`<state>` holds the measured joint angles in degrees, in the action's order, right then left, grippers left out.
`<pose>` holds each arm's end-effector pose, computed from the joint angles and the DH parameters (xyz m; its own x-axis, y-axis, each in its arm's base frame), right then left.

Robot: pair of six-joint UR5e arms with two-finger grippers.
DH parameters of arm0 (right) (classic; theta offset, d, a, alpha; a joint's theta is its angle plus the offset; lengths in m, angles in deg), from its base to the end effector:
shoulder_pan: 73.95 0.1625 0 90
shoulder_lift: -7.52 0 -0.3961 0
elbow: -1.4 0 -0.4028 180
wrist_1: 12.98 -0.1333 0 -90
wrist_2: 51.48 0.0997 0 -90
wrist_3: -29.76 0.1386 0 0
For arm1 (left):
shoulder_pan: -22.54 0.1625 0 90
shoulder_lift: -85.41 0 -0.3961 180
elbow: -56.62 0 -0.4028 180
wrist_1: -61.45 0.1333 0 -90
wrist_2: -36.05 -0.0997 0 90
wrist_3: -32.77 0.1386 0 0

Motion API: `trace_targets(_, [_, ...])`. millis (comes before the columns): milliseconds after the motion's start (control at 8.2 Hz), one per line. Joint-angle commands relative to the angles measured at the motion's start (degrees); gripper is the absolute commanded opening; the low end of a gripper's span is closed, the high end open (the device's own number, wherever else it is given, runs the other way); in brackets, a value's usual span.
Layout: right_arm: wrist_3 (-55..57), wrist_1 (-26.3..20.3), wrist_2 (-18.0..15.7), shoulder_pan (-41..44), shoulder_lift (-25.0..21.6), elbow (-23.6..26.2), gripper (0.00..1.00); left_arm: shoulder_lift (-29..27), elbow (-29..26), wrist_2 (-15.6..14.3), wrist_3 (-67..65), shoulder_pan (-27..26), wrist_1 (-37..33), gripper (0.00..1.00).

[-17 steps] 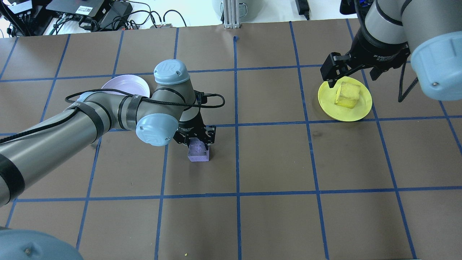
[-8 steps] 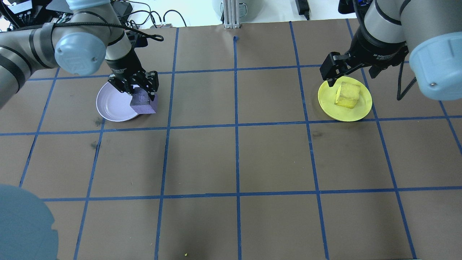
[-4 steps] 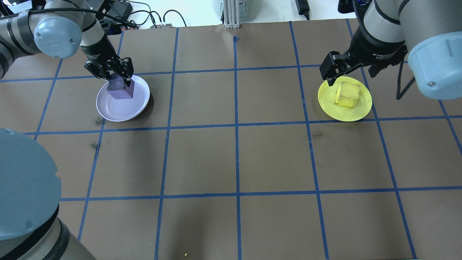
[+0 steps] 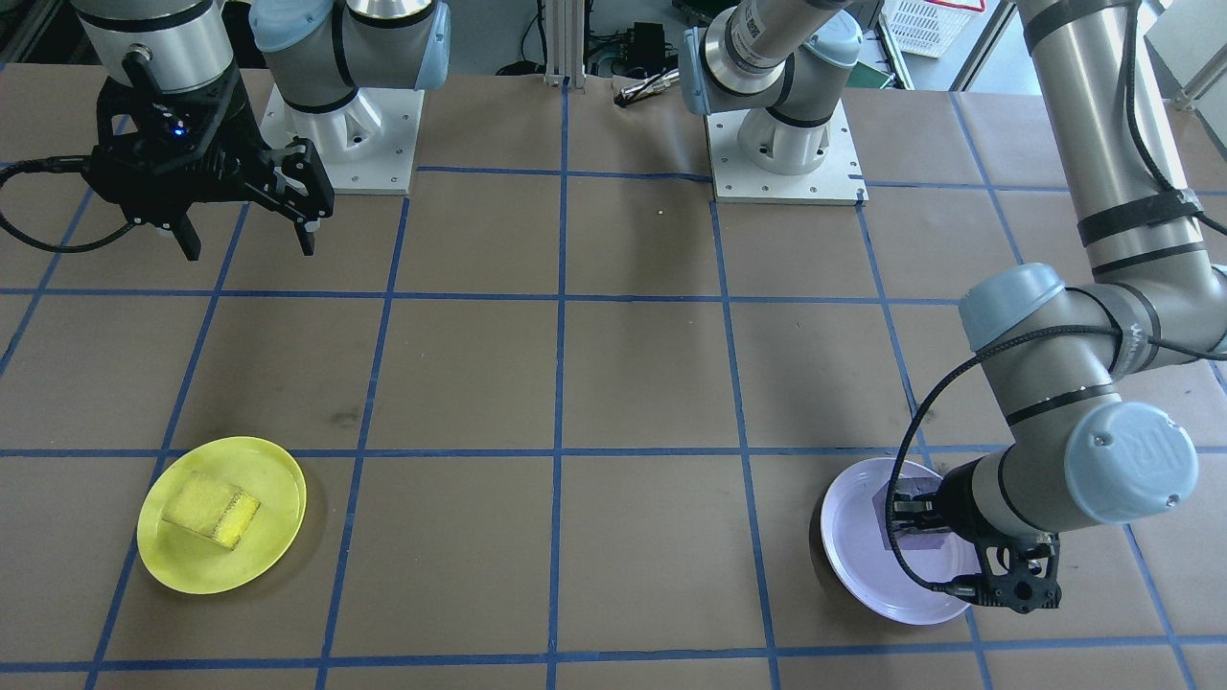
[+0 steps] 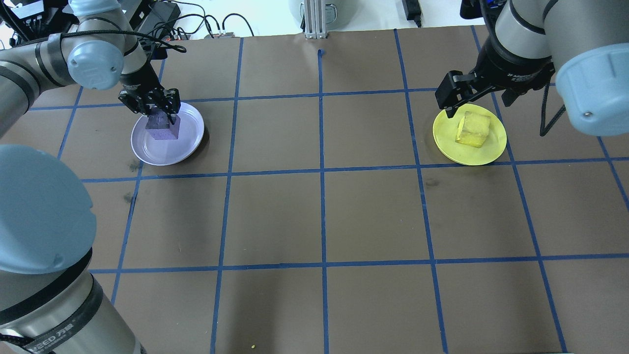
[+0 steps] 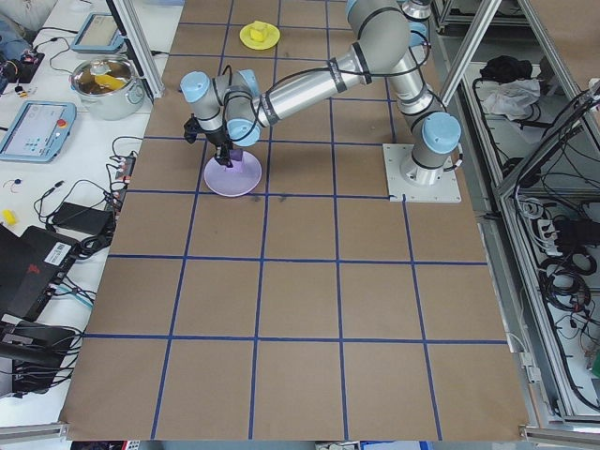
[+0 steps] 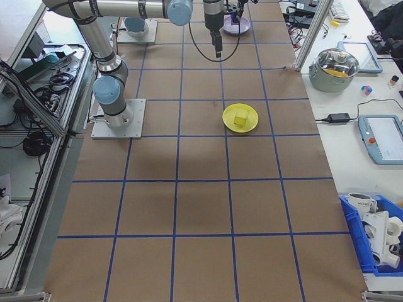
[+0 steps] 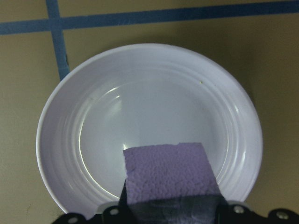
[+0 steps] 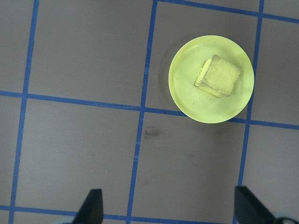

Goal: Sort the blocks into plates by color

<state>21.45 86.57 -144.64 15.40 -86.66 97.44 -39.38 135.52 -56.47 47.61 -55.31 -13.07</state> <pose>0.1201 -0.4924 0.4207 -0.9895 -0.1247 0.0734 -0.1332 0.9832 -0.1245 0.0175 -0.6854 0.1747 -0.9987 0.0505 -0.0055 0.0491 0.9876 0.1492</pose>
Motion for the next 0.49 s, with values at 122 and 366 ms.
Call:
trace_targets(122, [0.05,-0.06,-0.09,0.03,0.05,0.03,1.0,-0.98,0.73,0.33,1.06,0.15,1.64,0.57])
trace_targets(366, [-0.04,-0.23,-0.18,-0.05,-0.3,-0.06,1.0,-2.21,0.73,0.59,3.18,2.94,3.41,0.94])
